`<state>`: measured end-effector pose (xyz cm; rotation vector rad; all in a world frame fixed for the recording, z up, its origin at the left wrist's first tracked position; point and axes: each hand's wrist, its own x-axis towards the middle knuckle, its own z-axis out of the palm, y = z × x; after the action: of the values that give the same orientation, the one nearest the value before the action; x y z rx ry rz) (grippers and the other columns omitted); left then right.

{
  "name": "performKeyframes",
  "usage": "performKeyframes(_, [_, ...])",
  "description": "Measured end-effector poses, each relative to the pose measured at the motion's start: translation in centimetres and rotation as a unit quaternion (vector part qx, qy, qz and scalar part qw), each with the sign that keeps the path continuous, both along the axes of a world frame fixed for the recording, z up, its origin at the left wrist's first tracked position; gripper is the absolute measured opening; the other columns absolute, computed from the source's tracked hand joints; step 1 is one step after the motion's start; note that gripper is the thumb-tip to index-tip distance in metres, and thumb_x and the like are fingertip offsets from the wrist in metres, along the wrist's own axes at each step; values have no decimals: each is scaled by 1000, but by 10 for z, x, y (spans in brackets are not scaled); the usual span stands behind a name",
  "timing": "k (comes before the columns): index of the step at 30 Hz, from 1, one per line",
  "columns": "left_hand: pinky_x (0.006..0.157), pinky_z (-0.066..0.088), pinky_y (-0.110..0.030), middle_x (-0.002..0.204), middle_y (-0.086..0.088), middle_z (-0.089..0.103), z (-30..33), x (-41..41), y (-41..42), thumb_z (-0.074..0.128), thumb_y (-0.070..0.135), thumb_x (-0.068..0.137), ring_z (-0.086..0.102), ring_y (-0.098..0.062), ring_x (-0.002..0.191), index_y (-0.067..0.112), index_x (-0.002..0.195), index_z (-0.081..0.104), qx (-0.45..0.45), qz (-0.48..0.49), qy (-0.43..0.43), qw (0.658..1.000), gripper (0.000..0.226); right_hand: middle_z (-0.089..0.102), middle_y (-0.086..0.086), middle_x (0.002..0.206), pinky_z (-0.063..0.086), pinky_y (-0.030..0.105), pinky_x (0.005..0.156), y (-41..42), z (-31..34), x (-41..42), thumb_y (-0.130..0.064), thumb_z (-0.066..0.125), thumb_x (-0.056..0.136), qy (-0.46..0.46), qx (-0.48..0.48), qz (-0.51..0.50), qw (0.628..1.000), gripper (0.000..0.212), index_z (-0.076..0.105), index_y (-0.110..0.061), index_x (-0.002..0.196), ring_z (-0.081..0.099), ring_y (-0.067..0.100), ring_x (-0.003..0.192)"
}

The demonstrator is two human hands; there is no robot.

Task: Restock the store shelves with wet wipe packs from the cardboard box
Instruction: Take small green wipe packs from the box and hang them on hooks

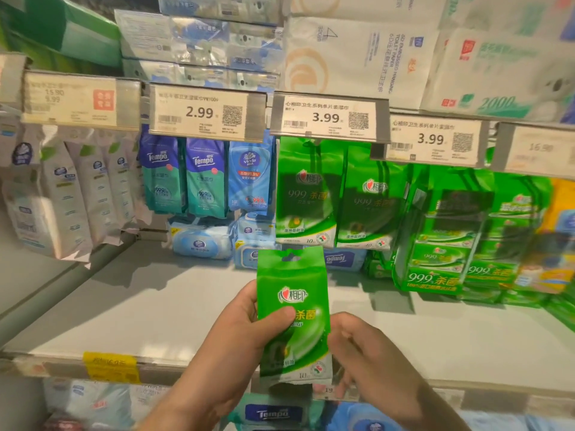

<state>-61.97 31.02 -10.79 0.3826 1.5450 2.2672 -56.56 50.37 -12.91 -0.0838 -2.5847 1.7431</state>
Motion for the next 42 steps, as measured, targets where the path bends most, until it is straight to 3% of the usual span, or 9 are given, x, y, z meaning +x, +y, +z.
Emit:
performKeyframes(5, [79,59,-29,117,-8,76,14,3,29,61,-1,94,73,-26,105,16,124,65,-6,-34,104,994,35,75,9,85,53,34,59,14,2,20,-21,60,102,44,-28,-13,999,13,67,-25,112,71,28,64])
performKeyframes(9, [79,56,-19,115,-2,77,17,4,45,64,8,91,74,-14,102,13,127,60,-34,-48,163,985,37,72,15,94,48,39,55,26,11,30,-30,53,95,126,-64,-41,989,22,70,-25,109,71,35,63])
performKeyframes(13, [73,50,-12,104,9,78,16,8,53,62,11,96,69,0,84,18,118,68,-99,-81,212,969,24,64,18,79,47,43,54,38,21,29,-32,49,94,180,-57,-73,979,28,65,-11,104,68,32,59])
performKeyframes(18, [70,52,-30,96,0,77,27,4,58,65,36,90,68,-14,75,39,104,72,-121,-61,273,952,17,61,30,76,47,31,53,41,38,23,-27,53,90,215,-124,-83,965,25,64,-8,103,61,25,54])
performKeyframes(23, [67,49,-21,86,6,73,47,-2,59,64,40,92,65,-14,70,38,106,72,-111,-41,330,937,16,69,21,84,48,36,56,42,58,18,-20,52,105,242,-122,-69,960,16,66,-13,105,64,30,59])
performKeyframes(29, [63,45,-21,72,12,67,51,-6,67,61,47,91,60,-14,62,32,104,72,-124,-17,321,939,22,63,10,69,47,32,50,39,65,14,-33,55,89,267,-161,-73,947,34,58,0,96,61,29,53])
performKeyframes(34, [68,53,-50,85,-18,66,47,-9,79,60,61,86,55,-14,61,31,106,72,-145,-6,318,937,38,68,12,75,46,32,49,42,59,11,-33,52,89,268,-178,-92,942,34,59,0,97,59,31,52])
performKeyframes(38, [64,50,-40,80,-15,66,41,-12,81,61,61,90,54,-12,58,34,102,73,-165,2,308,937,32,60,16,68,43,34,47,46,55,11,-34,54,88,247,-177,-95,948,38,54,4,94,57,31,50])
performKeyframes(42, [60,42,-24,78,0,75,33,-13,82,62,60,91,53,-12,58,34,101,73,-162,-1,266,950,31,60,-2,63,43,31,47,45,54,7,-33,54,92,241,-175,-106,948,25,55,-8,88,57,31,52])
